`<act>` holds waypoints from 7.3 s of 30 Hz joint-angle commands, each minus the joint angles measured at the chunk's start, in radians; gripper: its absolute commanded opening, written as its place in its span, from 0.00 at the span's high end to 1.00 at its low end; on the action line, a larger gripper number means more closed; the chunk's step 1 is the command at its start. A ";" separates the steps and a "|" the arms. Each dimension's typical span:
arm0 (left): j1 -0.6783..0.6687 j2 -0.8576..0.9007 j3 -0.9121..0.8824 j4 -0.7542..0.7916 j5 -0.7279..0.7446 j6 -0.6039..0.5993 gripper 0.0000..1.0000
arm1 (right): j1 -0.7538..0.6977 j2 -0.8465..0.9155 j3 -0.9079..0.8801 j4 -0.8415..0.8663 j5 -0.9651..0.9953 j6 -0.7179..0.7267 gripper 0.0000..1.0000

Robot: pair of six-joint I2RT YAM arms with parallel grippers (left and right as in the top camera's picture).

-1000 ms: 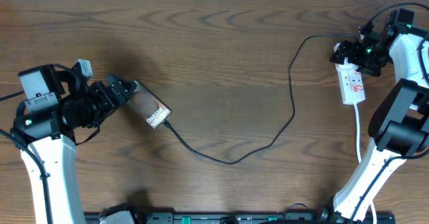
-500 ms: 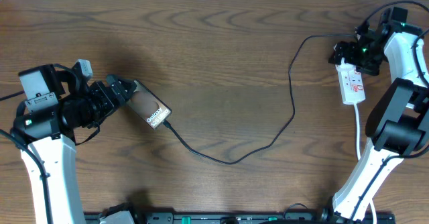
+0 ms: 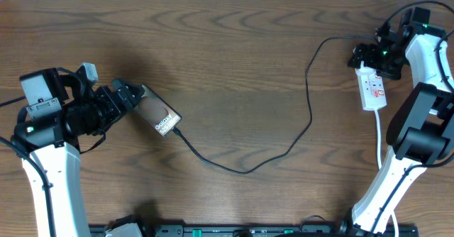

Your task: Plug charger to phone and switch on socket

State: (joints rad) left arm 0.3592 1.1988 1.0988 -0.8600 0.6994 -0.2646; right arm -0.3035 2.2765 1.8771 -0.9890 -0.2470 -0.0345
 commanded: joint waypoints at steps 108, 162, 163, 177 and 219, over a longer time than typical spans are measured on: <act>0.004 -0.002 -0.005 0.012 -0.013 0.009 0.09 | -0.081 -1.001 -0.089 -0.135 0.092 0.064 0.01; -0.428 -0.565 -0.336 0.136 -0.597 0.010 0.09 | -0.081 -0.997 -0.090 -0.242 0.091 0.064 0.01; -0.430 -0.611 -0.375 0.195 -0.596 0.010 0.09 | -0.081 -0.997 -0.090 -0.242 0.092 0.064 0.01; -0.363 -0.930 -0.798 1.053 -0.623 0.010 0.09 | -0.081 -0.997 -0.090 -0.242 0.092 0.064 0.01; -0.352 -1.198 -1.095 1.077 -0.667 0.070 0.09 | -0.081 -0.997 -0.090 -0.242 0.091 0.064 0.01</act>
State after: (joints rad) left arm 0.0002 0.0101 0.0097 0.2317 0.0456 -0.2081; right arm -0.3878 1.2785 1.7882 -1.2312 -0.1596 0.0189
